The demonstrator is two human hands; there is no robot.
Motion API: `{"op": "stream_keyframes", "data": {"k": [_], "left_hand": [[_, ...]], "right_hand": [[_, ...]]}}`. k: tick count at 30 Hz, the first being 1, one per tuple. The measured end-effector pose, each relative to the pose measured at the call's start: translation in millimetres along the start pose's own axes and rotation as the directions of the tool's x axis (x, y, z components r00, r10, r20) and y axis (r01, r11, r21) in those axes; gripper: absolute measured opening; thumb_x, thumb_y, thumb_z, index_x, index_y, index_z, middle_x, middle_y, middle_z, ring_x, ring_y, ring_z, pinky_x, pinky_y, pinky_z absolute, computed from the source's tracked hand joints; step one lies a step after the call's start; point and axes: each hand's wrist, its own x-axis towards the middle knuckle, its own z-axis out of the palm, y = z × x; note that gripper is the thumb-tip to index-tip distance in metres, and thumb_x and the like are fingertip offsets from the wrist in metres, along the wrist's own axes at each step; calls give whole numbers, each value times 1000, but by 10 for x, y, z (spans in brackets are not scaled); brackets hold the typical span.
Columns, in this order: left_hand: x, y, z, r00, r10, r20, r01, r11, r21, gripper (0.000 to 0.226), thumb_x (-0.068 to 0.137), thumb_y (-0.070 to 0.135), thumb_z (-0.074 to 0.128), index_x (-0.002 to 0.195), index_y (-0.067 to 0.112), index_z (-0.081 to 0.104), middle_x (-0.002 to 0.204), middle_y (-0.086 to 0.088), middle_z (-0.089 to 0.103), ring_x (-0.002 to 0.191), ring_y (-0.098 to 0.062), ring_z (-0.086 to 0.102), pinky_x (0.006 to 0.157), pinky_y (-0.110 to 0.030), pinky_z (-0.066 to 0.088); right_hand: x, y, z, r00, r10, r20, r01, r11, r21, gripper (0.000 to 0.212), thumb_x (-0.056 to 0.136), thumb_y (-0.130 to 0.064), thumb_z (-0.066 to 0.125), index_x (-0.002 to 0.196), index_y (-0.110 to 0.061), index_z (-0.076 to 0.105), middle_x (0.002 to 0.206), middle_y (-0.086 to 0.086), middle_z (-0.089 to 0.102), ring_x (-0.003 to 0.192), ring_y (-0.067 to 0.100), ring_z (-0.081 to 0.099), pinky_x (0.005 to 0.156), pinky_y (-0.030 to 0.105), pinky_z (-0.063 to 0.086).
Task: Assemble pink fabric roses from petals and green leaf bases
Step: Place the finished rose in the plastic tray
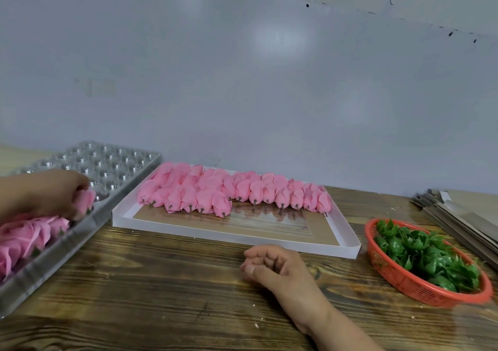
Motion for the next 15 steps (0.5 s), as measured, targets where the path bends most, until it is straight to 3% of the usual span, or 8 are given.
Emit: {"op": "stream_keyframes", "data": {"k": [4,7,12,15], "left_hand": [[28,-7,2,997,-5,-83,2,999,-41,24,67,9,78,59,14,56,63,-7,65,64,-23,60,65,-36,48],[66,-49,22,987,14,-160,-31,994,-105,33,69,1,74,46,12,53,60,-16,68,66,-35,65,65,-43,50],[52,-29,29,990,-14,-141,4,997,-74,34,64,-3,73,41,13,52,51,-12,63,59,-31,62,59,-36,46],[38,37,-7,993,-48,-110,53,998,42,27,69,8,74,50,15,57,52,-3,61,58,-21,59,60,-31,45]], "right_hand": [[-4,-12,4,1000,2,-1,-2,1000,-4,16,81,2,66,93,-9,66,80,4,69,73,11,61,75,19,50],[-6,-11,0,1000,4,-2,-4,1000,-4,17,81,2,66,93,-9,66,78,2,69,73,10,61,74,18,50],[-6,-8,-1,1000,3,1,-3,1000,-19,17,81,1,66,93,-11,67,78,2,69,74,11,61,75,19,50],[-2,-7,-2,1000,7,4,-7,999,-31,17,81,0,67,93,-12,67,79,1,70,74,11,61,76,19,50]]}}
